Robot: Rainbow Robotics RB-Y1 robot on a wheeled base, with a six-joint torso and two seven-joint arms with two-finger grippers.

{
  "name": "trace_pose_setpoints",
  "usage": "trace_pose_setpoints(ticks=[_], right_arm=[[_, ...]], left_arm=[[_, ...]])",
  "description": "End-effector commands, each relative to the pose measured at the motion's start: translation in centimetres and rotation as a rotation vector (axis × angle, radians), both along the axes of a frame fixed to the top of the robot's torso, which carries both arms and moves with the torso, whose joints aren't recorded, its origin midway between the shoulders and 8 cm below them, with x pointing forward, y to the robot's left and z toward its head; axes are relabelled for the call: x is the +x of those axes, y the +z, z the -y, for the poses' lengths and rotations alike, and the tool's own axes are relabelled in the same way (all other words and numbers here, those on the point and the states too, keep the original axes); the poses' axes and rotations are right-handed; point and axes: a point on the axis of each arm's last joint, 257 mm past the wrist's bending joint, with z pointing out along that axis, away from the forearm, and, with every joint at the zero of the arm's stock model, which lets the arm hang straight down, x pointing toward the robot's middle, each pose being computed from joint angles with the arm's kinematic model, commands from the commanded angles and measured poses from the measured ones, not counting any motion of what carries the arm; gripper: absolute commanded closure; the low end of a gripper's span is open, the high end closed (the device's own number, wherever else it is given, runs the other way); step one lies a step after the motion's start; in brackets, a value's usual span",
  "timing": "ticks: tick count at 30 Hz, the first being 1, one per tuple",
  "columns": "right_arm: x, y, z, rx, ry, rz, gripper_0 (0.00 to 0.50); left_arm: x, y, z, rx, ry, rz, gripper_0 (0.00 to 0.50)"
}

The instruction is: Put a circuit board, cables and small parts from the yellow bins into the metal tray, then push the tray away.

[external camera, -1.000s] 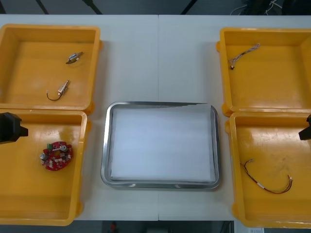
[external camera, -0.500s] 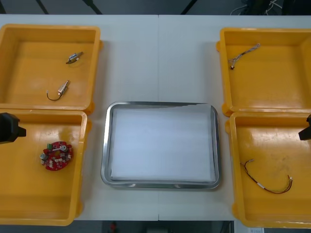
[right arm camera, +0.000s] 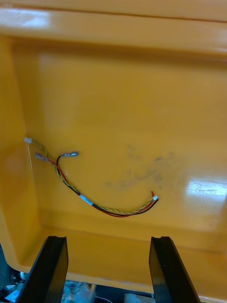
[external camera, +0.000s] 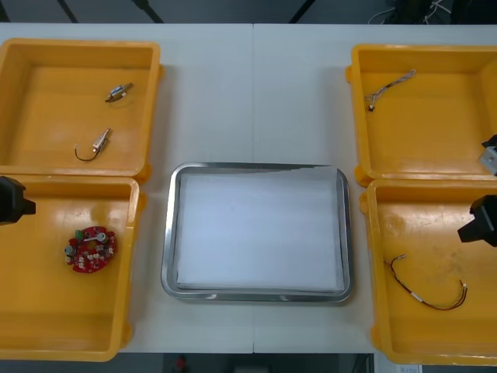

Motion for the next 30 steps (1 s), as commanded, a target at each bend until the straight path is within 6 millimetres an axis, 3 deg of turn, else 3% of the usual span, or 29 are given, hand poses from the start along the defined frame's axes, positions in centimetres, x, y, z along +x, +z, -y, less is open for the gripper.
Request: trace_pose_setpoints(ticks=[1, 9, 18, 30], right_arm=[[-1.4, -0.7, -0.2, -0.132, 0.135, 0.0, 0.0], [-1.9, -2.6, -0.4, -0.197, 0.338, 0.033, 0.0], [-3.1, -4.9, -0.2, -0.225, 0.541, 0.031, 0.0], [-4.2, -7.9, 0.2, -0.219, 0.596, 0.075, 0.0]], left_arm=[[-0.3, -3.0, -0.5, 0.046, -0.037, -0.013, 0.0], [-0.1, -4.2, 0.1, 0.056, -0.066, -0.005, 0.0], [-1.2, -6.1, 1.2, 0.057, -0.102, -0.048, 0.0], [-1.9, -8.1, 2.3, 0.046, -0.121, -0.063, 0.0]])
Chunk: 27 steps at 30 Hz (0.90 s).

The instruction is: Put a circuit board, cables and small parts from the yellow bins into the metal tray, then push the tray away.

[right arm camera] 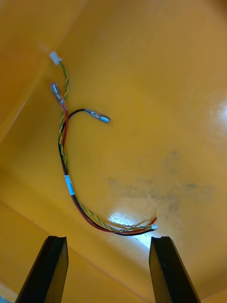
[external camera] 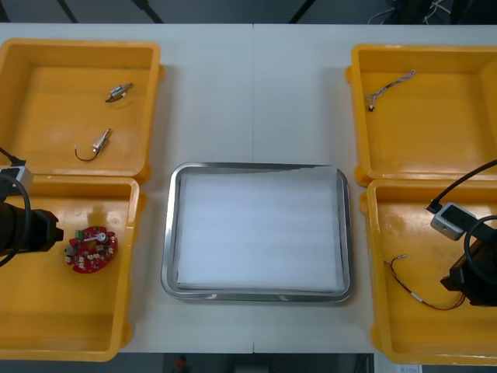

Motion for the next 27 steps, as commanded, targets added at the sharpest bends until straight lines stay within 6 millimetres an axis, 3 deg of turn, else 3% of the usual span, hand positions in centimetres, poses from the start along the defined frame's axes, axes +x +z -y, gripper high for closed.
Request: trace_pose_setpoints(ticks=[1, 27], right_arm=[[-1.8, -1.2, 0.9, -0.03, 0.033, -0.014, 0.0], [-2.1, -6.1, -1.2, -0.028, 0.088, 0.059, 0.004]], left_arm=[[-0.9, -1.7, 0.4, 0.016, -0.042, -0.013, 0.0], [-1.2, -4.3, 1.1, -0.019, -0.003, -0.013, 0.0]])
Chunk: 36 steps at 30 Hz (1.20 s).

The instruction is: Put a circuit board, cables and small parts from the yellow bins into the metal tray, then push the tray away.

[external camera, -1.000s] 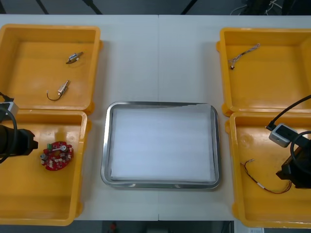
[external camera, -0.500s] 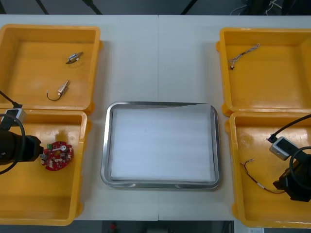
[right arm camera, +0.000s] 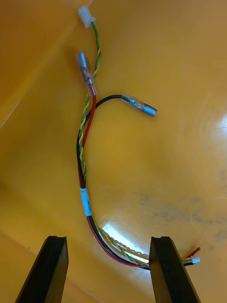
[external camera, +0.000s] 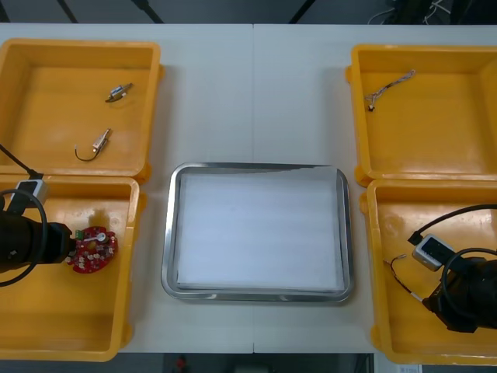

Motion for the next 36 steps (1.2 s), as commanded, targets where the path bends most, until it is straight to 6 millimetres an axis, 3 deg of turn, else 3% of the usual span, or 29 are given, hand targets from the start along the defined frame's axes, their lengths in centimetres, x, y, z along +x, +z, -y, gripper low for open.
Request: trace_pose_setpoints(ticks=[1, 10, 23, 24, 26, 27, 29, 31, 36], right_arm=[[-1.1, -0.9, 0.0, -0.011, 0.029, -0.017, 0.009], [-0.8, -2.5, 0.1, -0.002, 0.029, -0.016, 0.013], [-0.9, -3.6, 0.6, -0.023, 0.029, -0.034, 0.012], [-0.9, -3.7, 0.5, -0.023, 0.028, -0.036, 0.012], [-0.7, -3.8, 0.5, -0.02, 0.028, -0.037, 0.012], [-0.7, -3.7, 0.4, -0.019, 0.029, -0.036, 0.012], [-0.4, -3.7, 0.1, -0.014, 0.03, -0.031, 0.013], [-0.2, -3.6, -0.1, -0.011, 0.037, -0.027, 0.012], [0.5, -3.4, -0.7, 0.001, 0.035, -0.015, 0.012]], left_arm=[[-1.0, -1.6, 0.0, -0.031, 0.049, -0.026, 0.0], [-0.8, -3.1, 0.2, -0.062, 0.059, -0.015, 0.0], [-0.9, -3.1, 0.3, -0.069, 0.061, -0.018, 0.012], [-0.9, -3.2, 0.4, -0.069, 0.061, -0.019, 0.033], [-0.9, -3.2, 0.5, -0.074, 0.062, -0.02, 0.182], [-0.9, -3.2, 0.4, -0.075, 0.064, -0.02, 0.222], [-1.0, -3.2, 0.5, -0.077, 0.063, -0.023, 0.362], [-1.1, -3.3, 0.5, -0.078, 0.064, -0.026, 0.449], [-1.1, -3.3, 0.6, -0.083, 0.067, -0.03, 0.5]])
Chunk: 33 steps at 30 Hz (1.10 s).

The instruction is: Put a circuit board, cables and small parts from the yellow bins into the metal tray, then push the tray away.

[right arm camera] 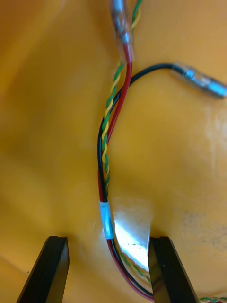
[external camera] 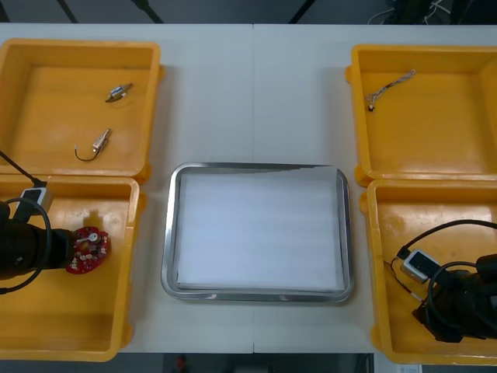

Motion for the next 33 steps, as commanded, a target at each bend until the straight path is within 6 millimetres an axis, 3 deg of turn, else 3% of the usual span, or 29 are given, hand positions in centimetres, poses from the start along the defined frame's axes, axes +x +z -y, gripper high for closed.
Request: trace_pose_setpoints(ticks=[1, 8, 13, 14, 15, 17, 18, 24, 28, 33], right_arm=[[0.9, 0.1, -0.2, -0.004, 0.015, 0.014, 0.013], [1.1, -0.7, -0.2, -0.021, 0.02, 0.003, 0.013], [0.9, -0.8, -0.2, -0.02, 0.019, -0.006, 0.014], [0.9, -0.8, -0.2, -0.019, 0.018, -0.006, 0.041], [0.9, -0.8, -0.2, -0.02, 0.019, -0.006, 0.149], [1.0, -0.7, -0.3, -0.016, 0.017, -0.006, 0.438], [0.9, -0.8, -0.2, -0.015, 0.014, -0.01, 0.5], [1.1, -0.6, -0.3, -0.015, 0.02, -0.004, 0.5], [1.9, 0.3, -0.5, -0.016, 0.03, 0.015, 0.5], [2.6, 3.7, -0.9, -0.043, 0.064, 0.044, 0.5]], left_arm=[[-1.2, -1.2, 0.5, -0.048, 0.056, -0.031, 0.5], [-0.6, -0.7, 0.5, -0.045, 0.051, -0.018, 0.5], [0.2, 1.5, -1.3, -0.007, 0.062, -0.003, 0.5], [0.1, 1.6, -1.4, -0.005, 0.062, -0.007, 0.5], [0.1, 2.1, -1.9, 0.001, 0.066, -0.012, 0.5], [0.0, 3.3, -2.6, 0.025, 0.046, -0.016, 0.5], [0.2, 3.9, -3.0, 0.028, 0.048, -0.012, 0.5], [0.5, 7.9, -3.2, 0.024, 0.045, 0.017, 0.5], [1.0, 12.0, -3.4, 0.04, 0.048, 0.049, 0.5], [0.8, 15.5, -3.4, 0.088, 0.019, 0.062, 0.5]])
